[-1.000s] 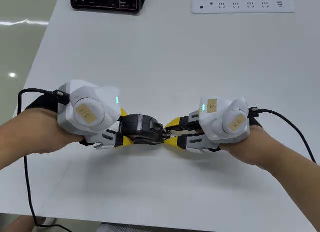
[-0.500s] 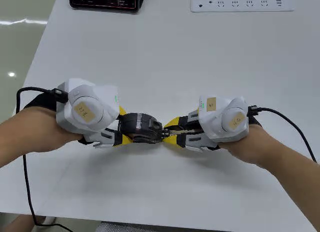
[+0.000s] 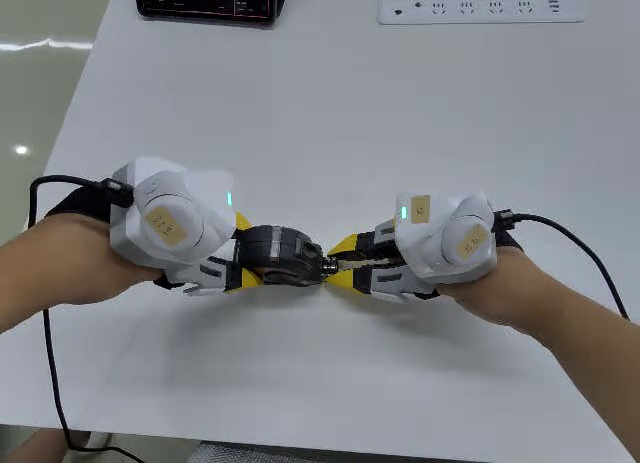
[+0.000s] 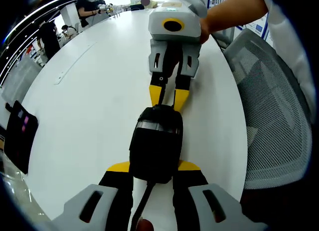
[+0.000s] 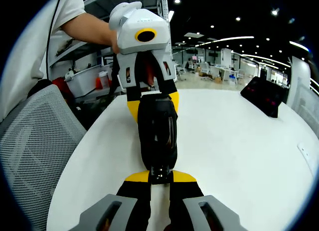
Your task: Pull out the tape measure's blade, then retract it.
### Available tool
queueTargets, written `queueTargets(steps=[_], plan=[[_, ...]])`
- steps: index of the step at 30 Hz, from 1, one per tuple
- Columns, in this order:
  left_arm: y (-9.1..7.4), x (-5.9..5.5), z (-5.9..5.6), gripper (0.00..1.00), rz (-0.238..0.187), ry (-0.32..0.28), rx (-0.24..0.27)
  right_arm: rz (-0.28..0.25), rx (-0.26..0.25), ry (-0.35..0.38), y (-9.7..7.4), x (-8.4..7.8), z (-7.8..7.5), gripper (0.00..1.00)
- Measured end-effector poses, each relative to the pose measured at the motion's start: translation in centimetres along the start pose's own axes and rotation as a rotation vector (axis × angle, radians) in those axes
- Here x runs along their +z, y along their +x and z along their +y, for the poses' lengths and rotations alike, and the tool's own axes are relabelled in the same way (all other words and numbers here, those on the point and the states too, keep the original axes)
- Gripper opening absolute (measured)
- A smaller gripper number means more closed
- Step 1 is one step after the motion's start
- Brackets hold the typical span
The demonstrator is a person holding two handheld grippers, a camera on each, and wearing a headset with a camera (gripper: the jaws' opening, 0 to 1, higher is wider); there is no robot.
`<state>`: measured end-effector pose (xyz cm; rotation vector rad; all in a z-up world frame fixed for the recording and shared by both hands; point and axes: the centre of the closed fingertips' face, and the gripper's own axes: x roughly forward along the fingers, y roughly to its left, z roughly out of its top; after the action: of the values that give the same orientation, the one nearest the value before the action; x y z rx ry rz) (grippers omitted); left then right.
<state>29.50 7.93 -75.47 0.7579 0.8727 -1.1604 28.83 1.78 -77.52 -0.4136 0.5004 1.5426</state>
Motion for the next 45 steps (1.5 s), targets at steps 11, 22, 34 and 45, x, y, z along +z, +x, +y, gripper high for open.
queueTargets(steps=[11,22,34,45], plan=[[0.0,0.0,-0.1,0.25,0.009,0.011,0.004,0.021,-0.009,-0.002,-1.3,-0.9,0.1,0.09],[0.0,-0.1,-0.1,0.25,0.015,0.011,0.003,0.036,-0.025,-0.009,-2.7,-1.4,0.2,0.09],[0.0,-0.1,-0.1,0.25,0.018,0.015,0.004,0.047,-0.032,0.001,-3.9,-2.2,0.1,0.09],[0.0,-0.1,-0.1,0.25,0.020,0.012,0.007,0.062,-0.039,-0.001,-5.0,-2.7,0.1,0.09]])
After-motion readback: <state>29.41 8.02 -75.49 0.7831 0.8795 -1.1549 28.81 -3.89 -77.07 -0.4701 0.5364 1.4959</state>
